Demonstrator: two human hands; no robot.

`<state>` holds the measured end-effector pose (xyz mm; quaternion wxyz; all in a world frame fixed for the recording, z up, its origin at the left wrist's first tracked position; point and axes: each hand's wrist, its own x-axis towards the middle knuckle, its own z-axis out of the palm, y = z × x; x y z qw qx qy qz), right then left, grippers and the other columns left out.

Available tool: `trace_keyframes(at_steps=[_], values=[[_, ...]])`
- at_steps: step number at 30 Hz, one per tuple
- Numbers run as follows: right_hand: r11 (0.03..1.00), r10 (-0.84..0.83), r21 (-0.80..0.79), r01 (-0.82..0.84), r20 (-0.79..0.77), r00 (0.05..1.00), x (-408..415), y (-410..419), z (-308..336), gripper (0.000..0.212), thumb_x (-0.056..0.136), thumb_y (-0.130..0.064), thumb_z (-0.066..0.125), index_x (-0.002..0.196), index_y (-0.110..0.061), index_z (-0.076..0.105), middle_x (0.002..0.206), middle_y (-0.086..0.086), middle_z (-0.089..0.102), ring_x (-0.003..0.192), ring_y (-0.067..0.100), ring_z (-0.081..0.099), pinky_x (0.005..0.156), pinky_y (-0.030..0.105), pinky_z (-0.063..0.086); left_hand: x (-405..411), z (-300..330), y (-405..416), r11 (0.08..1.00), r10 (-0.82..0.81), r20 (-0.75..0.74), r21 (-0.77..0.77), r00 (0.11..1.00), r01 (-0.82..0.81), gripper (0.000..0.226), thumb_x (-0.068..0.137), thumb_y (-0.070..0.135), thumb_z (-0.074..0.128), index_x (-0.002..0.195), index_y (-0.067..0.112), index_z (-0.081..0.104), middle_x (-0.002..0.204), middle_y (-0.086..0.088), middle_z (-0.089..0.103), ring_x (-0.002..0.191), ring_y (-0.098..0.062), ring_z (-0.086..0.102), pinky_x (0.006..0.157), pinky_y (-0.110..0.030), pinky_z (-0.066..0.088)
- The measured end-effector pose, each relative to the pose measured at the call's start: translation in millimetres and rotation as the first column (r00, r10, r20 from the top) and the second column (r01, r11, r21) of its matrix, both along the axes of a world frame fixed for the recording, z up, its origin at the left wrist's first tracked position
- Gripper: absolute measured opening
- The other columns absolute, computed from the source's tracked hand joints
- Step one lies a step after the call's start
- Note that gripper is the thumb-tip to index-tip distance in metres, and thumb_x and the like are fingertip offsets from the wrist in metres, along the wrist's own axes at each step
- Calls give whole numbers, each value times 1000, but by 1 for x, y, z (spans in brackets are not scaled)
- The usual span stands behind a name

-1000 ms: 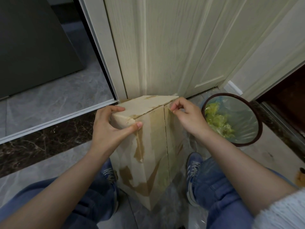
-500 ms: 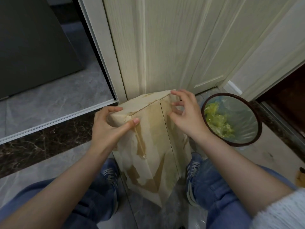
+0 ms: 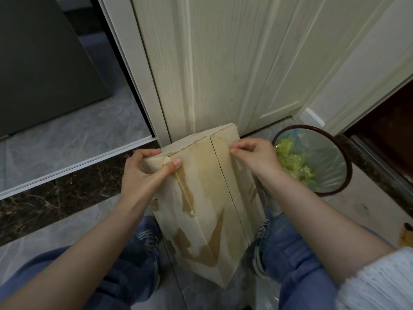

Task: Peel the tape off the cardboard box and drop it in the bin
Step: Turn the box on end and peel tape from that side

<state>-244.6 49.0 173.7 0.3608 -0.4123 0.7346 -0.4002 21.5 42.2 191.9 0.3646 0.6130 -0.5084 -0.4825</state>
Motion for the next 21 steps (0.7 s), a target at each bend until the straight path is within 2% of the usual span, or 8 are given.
trace_keyframes(at_steps=[3, 6, 8, 13, 15, 17, 21], values=[[1000, 6, 22, -6, -17, 1000, 1, 0, -3, 12, 83, -20, 80, 77, -29, 74, 87, -12, 74, 92, 8, 69, 91, 26, 54, 0, 0, -1, 1000, 3, -9, -5, 1000, -3, 80, 42, 73, 77, 110, 33, 69, 133, 6, 57, 120, -10, 52, 85, -25, 46], [1000, -11, -10, 10, -60, 998, 3, 0, -2, 8, 85, -18, 77, 81, -23, 73, 84, -14, 70, 86, 6, 66, 81, 16, 50, 1, 0, 0, 1000, -4, -16, -5, 1000, 4, 79, 43, 73, 78, 110, 33, 69, 133, 6, 57, 121, -12, 53, 85, -25, 46], [1000, -13, -17, 12, -86, 996, 5, 1, 1, 2, 88, -19, 75, 88, -19, 73, 85, -14, 68, 86, 5, 65, 78, 14, 48, 1, -1, 0, 1000, -8, -21, -4, 1000, 8, 78, 43, 73, 78, 110, 33, 68, 133, 5, 57, 121, -12, 53, 85, -26, 47], [999, 40, 30, -37, -107, 993, 6, 3, 4, 5, 96, -22, 63, 99, -20, 67, 99, -8, 68, 98, 10, 64, 86, 24, 50, 1, -3, -1, 1000, -7, -7, -13, 1000, 6, 77, 43, 72, 79, 109, 35, 68, 133, 6, 57, 122, -12, 53, 89, -29, 49], [998, 54, 46, -52, -63, 997, 8, 3, 5, 7, 100, -22, 56, 103, -19, 62, 100, -4, 69, 100, 13, 66, 94, 33, 53, 2, -5, -2, 1000, 1, 15, -17, 1000, 0, 75, 42, 73, 81, 108, 38, 68, 133, 6, 57, 122, -13, 54, 96, -36, 53], [996, 78, 52, -76, -35, 996, 10, 2, 5, 7, 102, -22, 52, 103, -20, 58, 99, -3, 68, 100, 15, 68, 97, 41, 53, 4, -7, -3, 1000, 8, 49, -28, 999, -7, 73, 42, 74, 82, 106, 41, 67, 131, 6, 56, 121, -14, 54, 101, -44, 53], [992, 112, 62, -108, -69, 991, 14, 2, 3, 13, 104, -24, 47, 93, -28, 51, 101, -2, 67, 100, 17, 67, 96, 44, 54, 5, -9, -3, 998, 4, 99, -70, 995, 3, 70, 44, 75, 83, 104, 44, 66, 131, 7, 55, 121, -12, 53, 102, -46, 52]])
